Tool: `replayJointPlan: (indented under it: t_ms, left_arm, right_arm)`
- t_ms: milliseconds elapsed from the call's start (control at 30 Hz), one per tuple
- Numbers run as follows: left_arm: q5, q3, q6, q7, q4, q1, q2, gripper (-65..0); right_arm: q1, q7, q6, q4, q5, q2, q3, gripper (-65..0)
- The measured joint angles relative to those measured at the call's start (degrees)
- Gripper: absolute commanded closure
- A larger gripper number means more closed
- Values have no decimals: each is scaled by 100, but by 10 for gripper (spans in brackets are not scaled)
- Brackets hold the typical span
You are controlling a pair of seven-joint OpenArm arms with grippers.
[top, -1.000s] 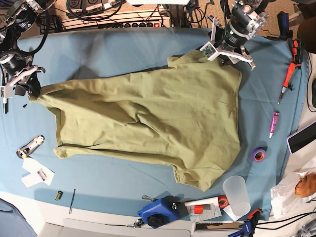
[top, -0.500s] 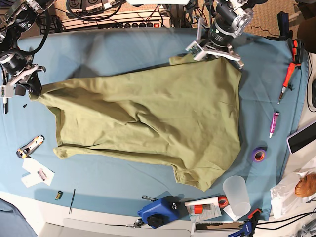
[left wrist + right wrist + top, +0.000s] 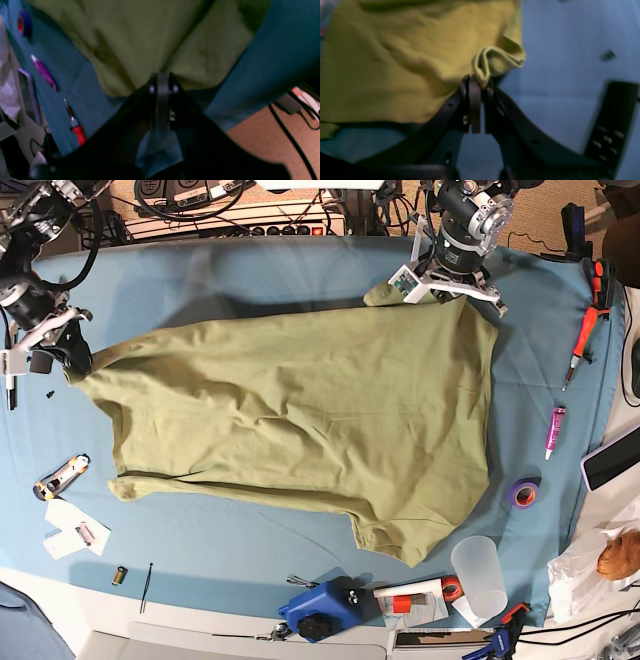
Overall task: Layout the t-shirt on the table in an organized manner, then fold the t-shirt properly
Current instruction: 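Drag the held edge with the left gripper toward the right gripper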
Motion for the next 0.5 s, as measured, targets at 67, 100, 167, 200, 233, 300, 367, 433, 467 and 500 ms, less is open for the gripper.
replayJointPlan:
  t_ms: [67, 100, 167, 200, 233, 300, 367, 433, 467, 500]
  left_arm:
    - [20, 2, 0, -2, 94, 146, -20, 0]
    - [26, 2, 0, 0, 168, 245, -42, 0]
    - [46, 0, 0, 24, 315, 435, -74, 0]
    - [85, 2, -2, 24, 396, 516, -83, 0]
    - [111, 0, 0, 39, 479, 588, -81, 0]
    - [179, 0, 0, 42, 608, 669, -79, 0]
    - [188, 0, 0, 42, 640, 675, -83, 0]
    - [188, 0, 0, 42, 640, 678, -120, 0]
    - [186, 0, 2, 57, 640, 678, -129, 0]
    - [186, 0, 2, 136, 640, 675, -127, 0]
  right_arm:
    - [-46, -11, -2, 52, 142, -2, 125, 0]
    - [-109, -11, -2, 105, 236, 0, 195, 0]
    - [-299, -9, -2, 223, 328, 0, 315, 0]
    - [-413, -9, 0, 278, 345, 0, 352, 0]
    - [-533, -9, -2, 326, 372, 0, 380, 0]
    - [-787, -7, 0, 372, 415, 2, 409, 0]
    - [-999, -13, -2, 372, 420, 0, 424, 0]
    - [-1113, -9, 0, 372, 433, -76, 520, 0]
    - [-1147, -11, 0, 372, 450, -131, 601, 0]
    - [-1196, -13, 0, 372, 492, -184, 717, 0]
